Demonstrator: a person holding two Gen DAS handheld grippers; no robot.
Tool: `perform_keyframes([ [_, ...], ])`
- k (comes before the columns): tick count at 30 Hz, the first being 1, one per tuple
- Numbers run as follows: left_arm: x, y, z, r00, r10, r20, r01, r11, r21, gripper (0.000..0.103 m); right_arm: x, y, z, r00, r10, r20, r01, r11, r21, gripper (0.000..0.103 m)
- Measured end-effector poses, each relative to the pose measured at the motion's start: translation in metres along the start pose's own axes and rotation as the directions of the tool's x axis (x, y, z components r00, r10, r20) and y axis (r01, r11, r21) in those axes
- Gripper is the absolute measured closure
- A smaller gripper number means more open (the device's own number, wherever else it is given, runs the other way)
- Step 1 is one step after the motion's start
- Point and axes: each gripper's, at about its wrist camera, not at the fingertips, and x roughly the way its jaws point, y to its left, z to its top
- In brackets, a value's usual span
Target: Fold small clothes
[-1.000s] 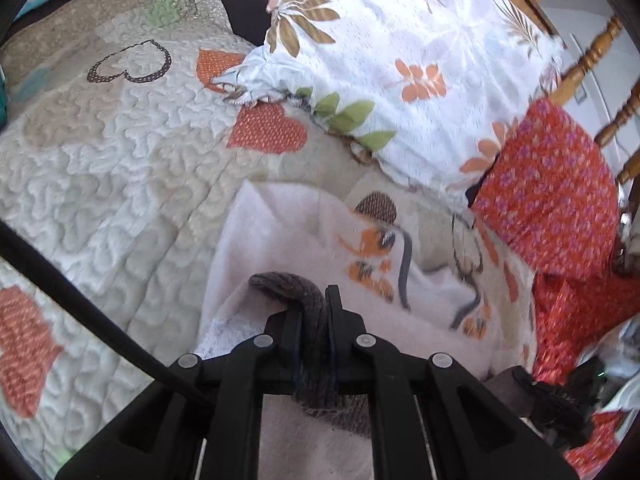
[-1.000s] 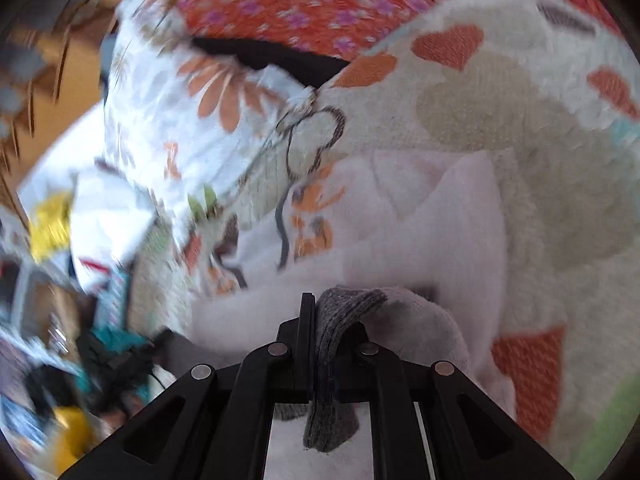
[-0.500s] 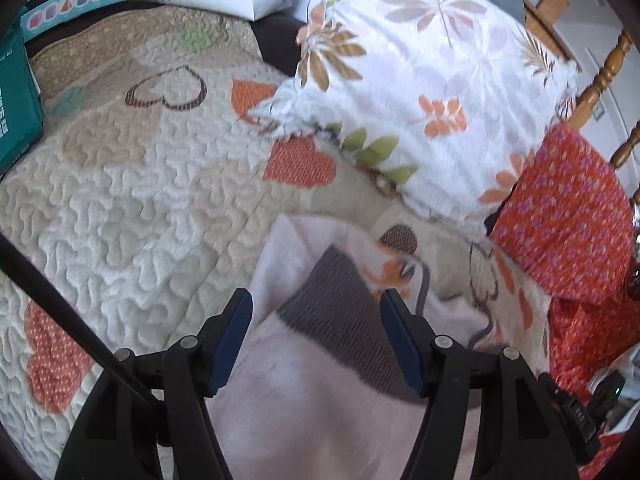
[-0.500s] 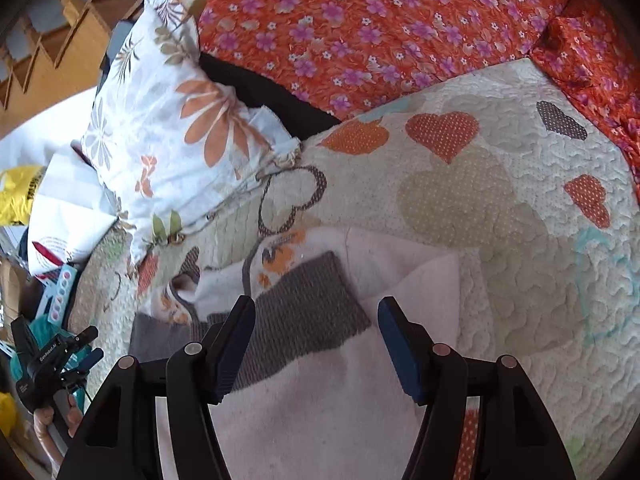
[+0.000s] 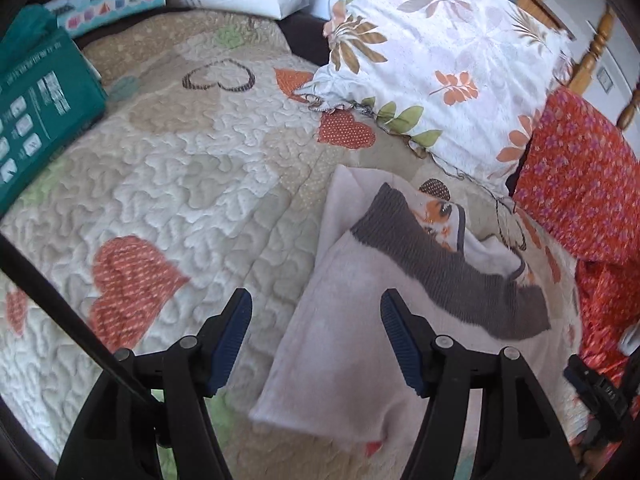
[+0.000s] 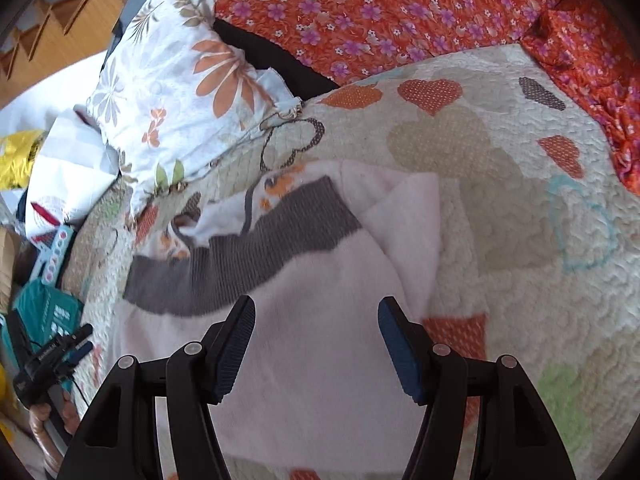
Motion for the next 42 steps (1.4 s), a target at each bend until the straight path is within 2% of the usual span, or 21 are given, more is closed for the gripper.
perform_keyframes([
  [6,-0.034,-0.018,-0.025,0.994,0.057,0.097,-0.070,0.989,0.132,0.037,-0.025,0.000,-0.018,1.000,-0.017,0.017,0.017,1.000,-0.012,0.034],
  [8,-0.047,-0.019,-0.033,0.991,0.054,0.126,-0.075,0.983,0.170,0.029,-0.032,0.000,-0.023,1.000,-0.011,0.026,0.011,1.000,-0.007,0.034],
  [12,-0.065,-0.022,-0.049,0.985,0.068,0.161,-0.103,0.970,0.219,0.024,-0.038,0.007,-0.037,1.000,-0.007,0.015,0.007,1.000,-0.010,0.034],
  [17,-0.065,-0.012,-0.060,0.990,0.084,0.114,-0.107,0.971,0.212,0.024,-0.041,0.011,-0.057,1.000,-0.008,-0.015,0.008,1.000,-0.016,0.034],
  [22,-0.055,0.016,-0.060,0.998,0.059,0.026,-0.061,0.994,0.090,0.024,-0.041,0.002,-0.077,0.998,0.005,-0.065,-0.003,1.000,0.018,0.034],
  [25,-0.046,0.029,-0.058,0.999,0.045,-0.006,-0.045,0.998,0.032,0.024,-0.039,-0.005,-0.084,0.997,-0.004,-0.079,0.005,1.000,0.020,0.033],
  [34,-0.012,0.033,-0.055,0.997,0.034,-0.069,-0.035,0.999,-0.018,0.024,-0.037,-0.030,-0.091,0.997,-0.023,-0.069,0.024,1.000,0.017,0.033],
  [38,0.012,0.036,-0.049,0.992,0.048,-0.112,-0.054,0.998,-0.045,0.024,-0.043,-0.040,-0.089,0.998,-0.039,-0.045,0.040,0.999,0.032,0.033],
  [40,0.018,0.032,-0.044,0.993,0.059,-0.099,-0.063,0.997,-0.033,0.023,-0.044,-0.044,-0.087,0.999,-0.031,-0.043,0.033,0.998,0.050,0.033],
  [42,0.025,0.020,-0.037,0.994,0.037,-0.102,-0.034,0.999,0.032,0.024,-0.043,-0.047,-0.086,0.999,-0.023,-0.042,0.026,0.997,0.066,0.033],
])
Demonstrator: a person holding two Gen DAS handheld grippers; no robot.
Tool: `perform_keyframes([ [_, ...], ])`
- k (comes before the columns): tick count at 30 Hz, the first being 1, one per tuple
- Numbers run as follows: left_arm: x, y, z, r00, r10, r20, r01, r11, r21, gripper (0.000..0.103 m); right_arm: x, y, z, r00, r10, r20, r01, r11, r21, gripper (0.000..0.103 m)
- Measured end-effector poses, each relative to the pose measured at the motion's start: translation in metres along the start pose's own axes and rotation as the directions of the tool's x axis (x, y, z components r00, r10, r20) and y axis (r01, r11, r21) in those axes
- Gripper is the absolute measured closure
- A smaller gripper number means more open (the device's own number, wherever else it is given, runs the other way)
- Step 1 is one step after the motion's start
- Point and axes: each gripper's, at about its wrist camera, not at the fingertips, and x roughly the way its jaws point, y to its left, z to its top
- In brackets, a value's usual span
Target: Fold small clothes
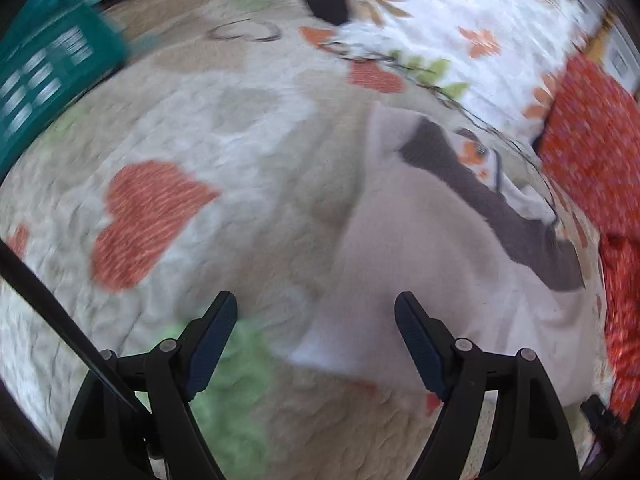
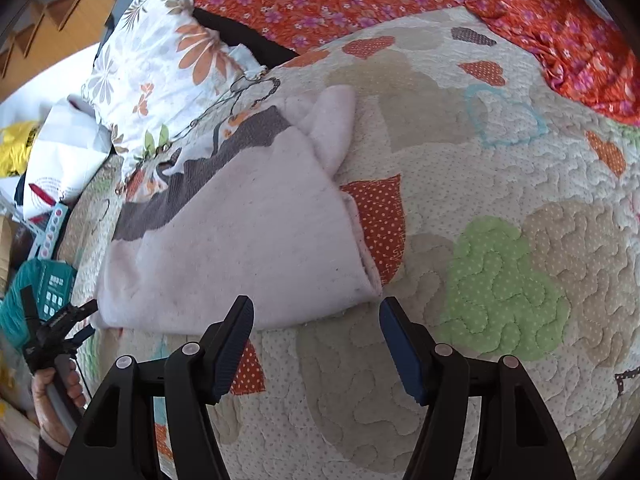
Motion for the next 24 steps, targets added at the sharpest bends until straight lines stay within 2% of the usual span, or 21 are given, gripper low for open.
perform_keyframes([
  [1,0.004,-0.008,0.003,0.999,-0.035,-0.025,0.036,0.998,0.049,0.047,0.001,0.000,0.001,1.000,-0.001,-0.001,0.001,1.000,0.003,0.033],
  [2,0.009,-0.015,0.004,0.998,-0.033,-0.052,0.037,0.996,0.084,0.092,0.003,-0.001,0.001,1.000,-0.003,-0.002,0.003,1.000,0.005,0.033],
  [3,0.011,-0.020,0.005,0.998,-0.009,-0.066,0.016,0.994,0.105,0.093,0.004,-0.001,0.002,1.000,-0.006,-0.003,0.006,1.000,0.008,0.033],
  [5,0.004,-0.022,0.007,0.999,0.012,-0.041,-0.007,0.993,0.114,0.094,0.007,-0.002,0.003,1.000,-0.009,-0.003,0.009,1.000,0.016,0.033],
  [9,-0.020,-0.005,0.019,0.998,0.047,0.030,-0.048,0.997,0.057,0.098,0.003,-0.005,0.007,1.000,-0.019,0.018,0.019,1.000,0.019,0.033],
  [11,-0.026,0.003,0.020,0.998,0.052,0.038,-0.054,0.998,0.042,0.099,0.000,-0.012,0.011,0.999,-0.026,0.034,0.025,0.999,0.040,0.033],
  [13,-0.028,0.007,0.021,0.999,0.009,0.035,-0.009,1.000,0.022,0.097,-0.002,-0.022,0.015,0.999,-0.026,0.040,0.023,0.997,0.075,0.033],
  [16,-0.032,0.010,0.019,0.999,-0.009,0.044,0.009,1.000,-0.002,0.090,-0.003,-0.040,0.019,0.999,-0.006,0.039,0.000,0.989,0.150,0.032],
  [17,-0.035,0.013,0.015,0.999,-0.012,0.052,0.014,1.000,-0.026,0.076,-0.003,-0.044,0.019,0.999,0.006,0.038,-0.013,0.984,0.176,0.032],
  [18,-0.036,0.016,0.012,0.998,-0.028,0.052,0.031,0.998,-0.049,0.067,-0.003,-0.048,0.018,0.999,0.025,0.036,-0.032,0.979,0.202,0.031],
  [19,-0.037,0.021,0.009,0.997,-0.051,0.054,0.055,0.996,-0.075,0.050,-0.002,-0.050,0.016,0.999,0.040,0.032,-0.046,0.975,0.216,0.030],
  [20,-0.039,0.028,0.005,0.994,-0.091,0.060,0.098,0.988,-0.121,0.042,-0.001,-0.051,0.014,0.998,0.059,0.024,-0.063,0.972,0.227,0.030],
  [24,-0.033,0.041,-0.011,0.986,-0.165,0.038,0.169,0.967,-0.191,0.034,0.007,-0.042,0.007,0.996,0.090,-0.007,-0.086,0.973,0.214,0.030],
])
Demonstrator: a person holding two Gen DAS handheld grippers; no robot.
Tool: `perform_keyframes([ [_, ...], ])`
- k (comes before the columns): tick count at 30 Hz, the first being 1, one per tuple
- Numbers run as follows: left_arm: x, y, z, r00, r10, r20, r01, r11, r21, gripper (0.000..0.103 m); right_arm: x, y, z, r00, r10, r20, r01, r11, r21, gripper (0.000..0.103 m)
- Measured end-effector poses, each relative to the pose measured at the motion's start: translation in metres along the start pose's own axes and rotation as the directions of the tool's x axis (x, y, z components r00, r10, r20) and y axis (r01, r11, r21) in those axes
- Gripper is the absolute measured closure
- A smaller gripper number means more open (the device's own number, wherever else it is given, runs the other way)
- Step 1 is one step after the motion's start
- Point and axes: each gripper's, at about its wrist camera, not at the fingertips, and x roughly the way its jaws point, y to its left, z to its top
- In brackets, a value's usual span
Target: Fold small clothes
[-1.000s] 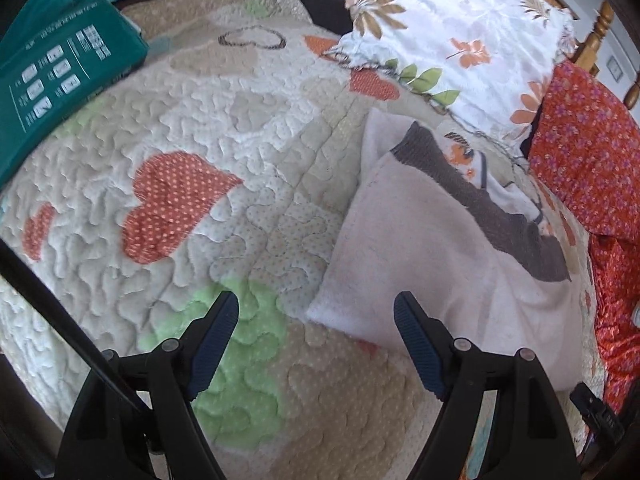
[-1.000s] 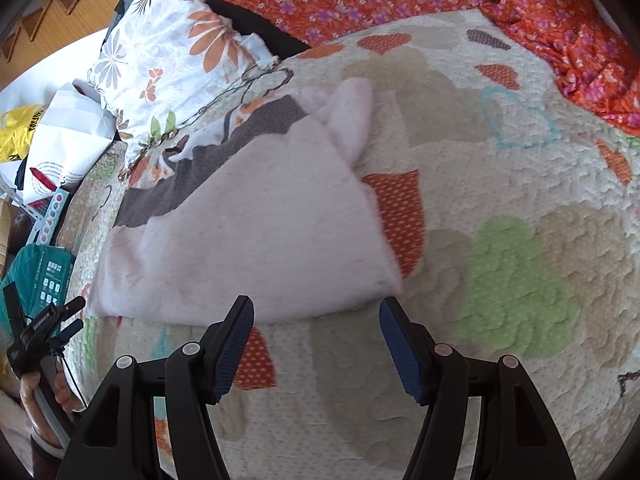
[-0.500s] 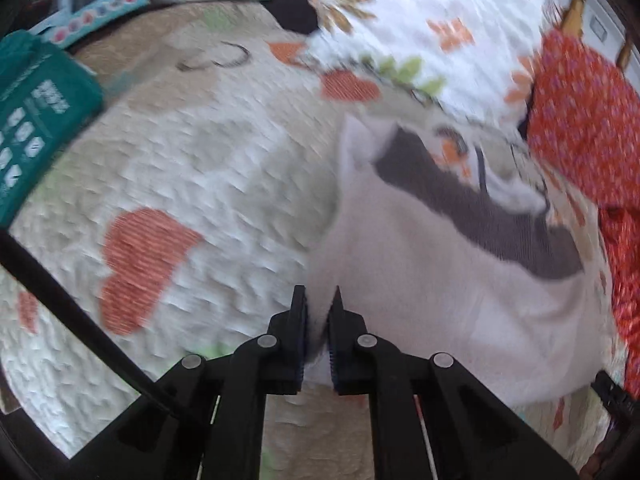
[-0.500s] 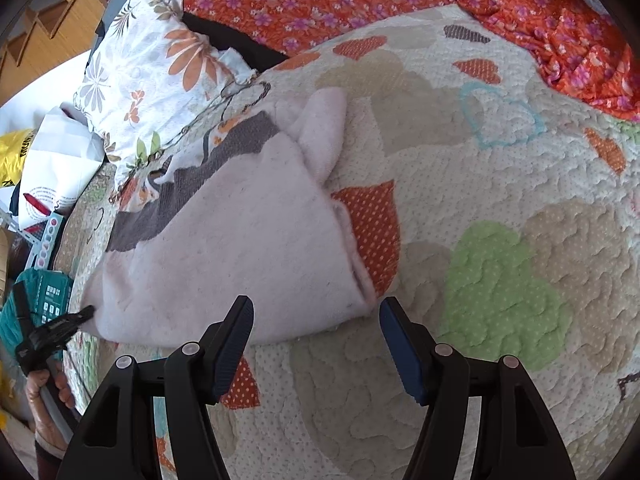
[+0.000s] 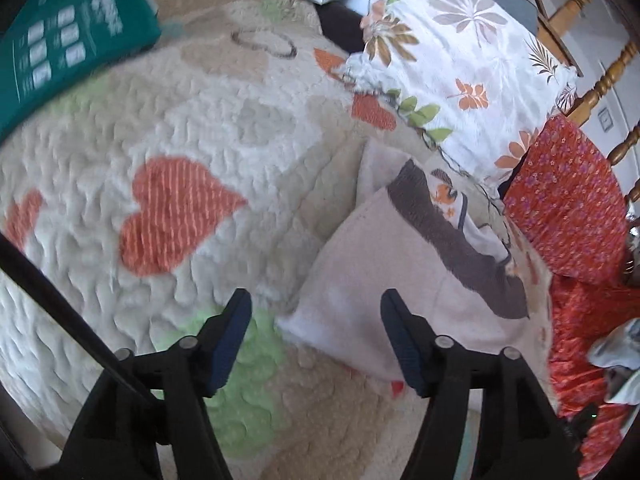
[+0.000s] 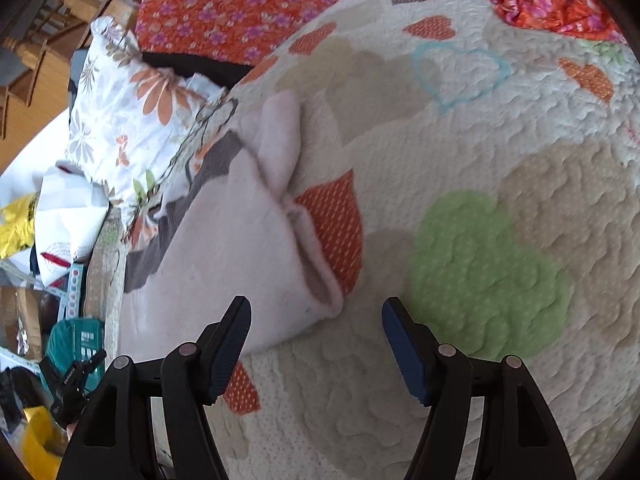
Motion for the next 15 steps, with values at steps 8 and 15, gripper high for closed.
perform_keyframes([
  [8,0.027,-0.014,-0.012,0.991,-0.120,-0.060,0.122,0.992,0.021,0.022,0.013,0.015,-0.020,0.995,0.096,-0.025,-0.096,0.995,0.020,0.026],
  [15,0.056,-0.028,0.005,0.975,-0.201,-0.092,0.196,0.979,-0.054,0.020,0.042,0.028,0.001,0.983,0.181,0.038,-0.183,0.982,0.050,0.024],
])
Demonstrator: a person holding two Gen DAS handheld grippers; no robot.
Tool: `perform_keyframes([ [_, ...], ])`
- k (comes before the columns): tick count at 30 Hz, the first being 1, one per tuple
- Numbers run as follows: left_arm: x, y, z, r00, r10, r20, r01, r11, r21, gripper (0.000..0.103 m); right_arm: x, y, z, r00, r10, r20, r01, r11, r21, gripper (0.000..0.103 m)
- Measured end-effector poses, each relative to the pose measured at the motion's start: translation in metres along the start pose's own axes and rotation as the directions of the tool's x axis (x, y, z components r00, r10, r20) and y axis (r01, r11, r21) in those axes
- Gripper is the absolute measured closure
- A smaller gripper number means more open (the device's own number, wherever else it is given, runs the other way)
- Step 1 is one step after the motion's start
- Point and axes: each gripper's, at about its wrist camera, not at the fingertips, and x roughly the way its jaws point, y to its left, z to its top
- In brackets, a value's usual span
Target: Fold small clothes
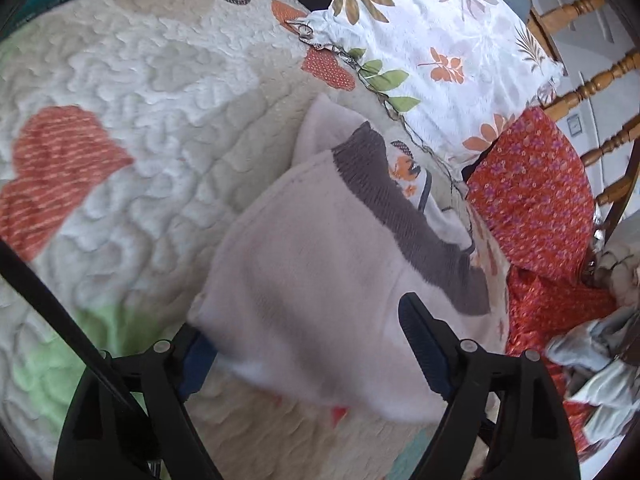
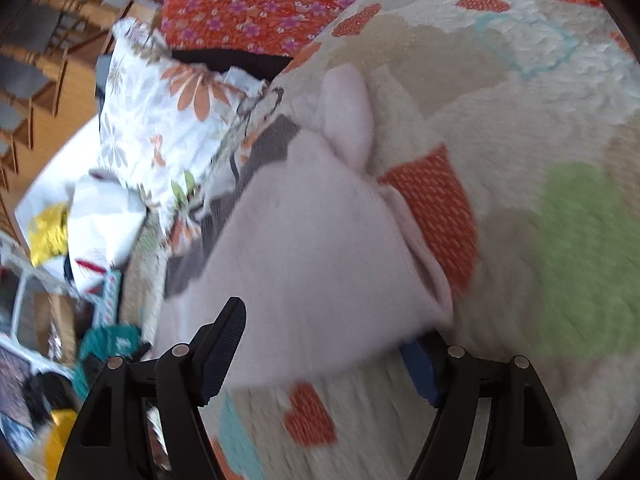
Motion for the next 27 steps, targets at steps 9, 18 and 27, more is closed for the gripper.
perform_keyframes([
  [9,0.007,-0.020,0.001,0.994,0.101,-0.039,-0.100,0.995,0.028,0.091,0.029,0.018,0.025,0.994,-0.104,0.016,0.105,0.993,-0.062,0.082],
  [18,-0.038,-0.009,-0.024,0.996,0.073,-0.049,-0.071,0.997,0.029,0.093,-0.010,0.007,0.000,0.998,-0.030,-0.047,0.028,0.999,-0.033,0.086],
  [27,-0.054,0.012,-0.044,0.991,0.086,-0.099,-0.087,0.996,-0.006,0.089,-0.036,-0.011,-0.026,0.990,-0.087,-0.114,0.083,0.996,-0.045,0.081],
])
